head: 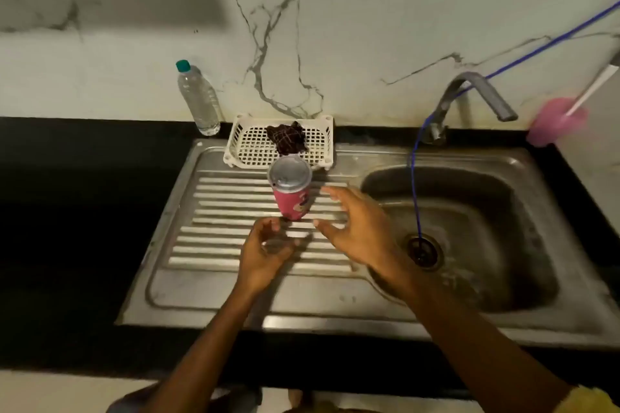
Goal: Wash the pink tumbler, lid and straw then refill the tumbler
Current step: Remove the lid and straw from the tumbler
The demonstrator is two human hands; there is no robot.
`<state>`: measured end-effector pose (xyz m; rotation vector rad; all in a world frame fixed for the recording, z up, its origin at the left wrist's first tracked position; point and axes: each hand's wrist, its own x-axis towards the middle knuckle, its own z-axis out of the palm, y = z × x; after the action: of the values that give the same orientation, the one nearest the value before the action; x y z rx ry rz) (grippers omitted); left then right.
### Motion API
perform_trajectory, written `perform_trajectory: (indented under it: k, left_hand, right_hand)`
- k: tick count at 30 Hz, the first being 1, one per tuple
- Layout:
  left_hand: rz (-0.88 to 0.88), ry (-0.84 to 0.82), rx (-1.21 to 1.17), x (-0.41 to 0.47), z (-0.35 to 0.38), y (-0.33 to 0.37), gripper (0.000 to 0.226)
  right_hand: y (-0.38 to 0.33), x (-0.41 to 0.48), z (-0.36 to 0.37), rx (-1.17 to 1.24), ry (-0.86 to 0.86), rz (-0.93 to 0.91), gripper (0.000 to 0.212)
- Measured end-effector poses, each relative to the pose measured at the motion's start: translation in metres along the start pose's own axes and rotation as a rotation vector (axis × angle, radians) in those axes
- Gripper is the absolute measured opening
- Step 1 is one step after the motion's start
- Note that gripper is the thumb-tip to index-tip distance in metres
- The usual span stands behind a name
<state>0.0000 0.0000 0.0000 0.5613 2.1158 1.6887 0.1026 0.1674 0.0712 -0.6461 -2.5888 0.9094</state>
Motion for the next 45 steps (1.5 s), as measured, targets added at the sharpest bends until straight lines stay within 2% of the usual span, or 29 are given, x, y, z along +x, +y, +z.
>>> perform_trajectory:
  k: [3,5,9,12,15,19,22,25,29,37,45]
  left_hand:
    - [0.022,-0.051,-0.055,0.034,-0.001,0.016,0.070]
    - [0.050,-0.059,-0.077,0.054,0.004,0.022,0.082]
    - [0.056,-0.021,-0.062,0.087,0.005,0.014,0.103]
    - [0.084,-0.040,-0.063,0.103,0.010,0.009,0.108]
    - [0.101,-0.059,-0.097,0.111,0.011,0.010,0.101]
    - [0.099,-0.097,-0.160,0.120,0.010,0.006,0.091]
    - [0.109,-0.109,-0.166,0.122,0.012,0.006,0.089]
    - [0.106,-0.111,-0.187,0.122,0.014,0.008,0.088]
    - [0.151,-0.087,-0.146,0.117,0.013,0.010,0.087]
    - [0.201,-0.045,-0.090,0.114,0.011,0.014,0.093]
    - [0.189,-0.043,-0.071,0.110,0.008,0.015,0.095]
  right_hand:
    - [-0.013,0.042,0.012,-0.085,-0.073,0.009,0.090]
    - [-0.023,0.068,0.015,-0.121,-0.104,-0.003,0.102]
    - [-0.028,0.098,0.023,-0.170,-0.185,-0.004,0.118]
    - [-0.030,0.111,0.029,-0.225,-0.255,-0.012,0.121]
    - [-0.035,0.114,0.033,-0.279,-0.235,-0.049,0.108]
    - [-0.041,0.113,0.030,-0.252,-0.041,-0.208,0.054]
    - [-0.038,0.112,0.031,-0.144,-0.061,-0.291,0.031]
    - [-0.037,0.112,0.034,-0.128,-0.092,-0.362,0.026]
    - [-0.050,0.115,0.027,-0.112,0.058,-0.427,0.025]
    - [-0.094,0.140,-0.049,0.313,0.312,-0.284,0.014]
    - [-0.083,0.129,-0.072,0.314,0.398,-0.261,0.007]
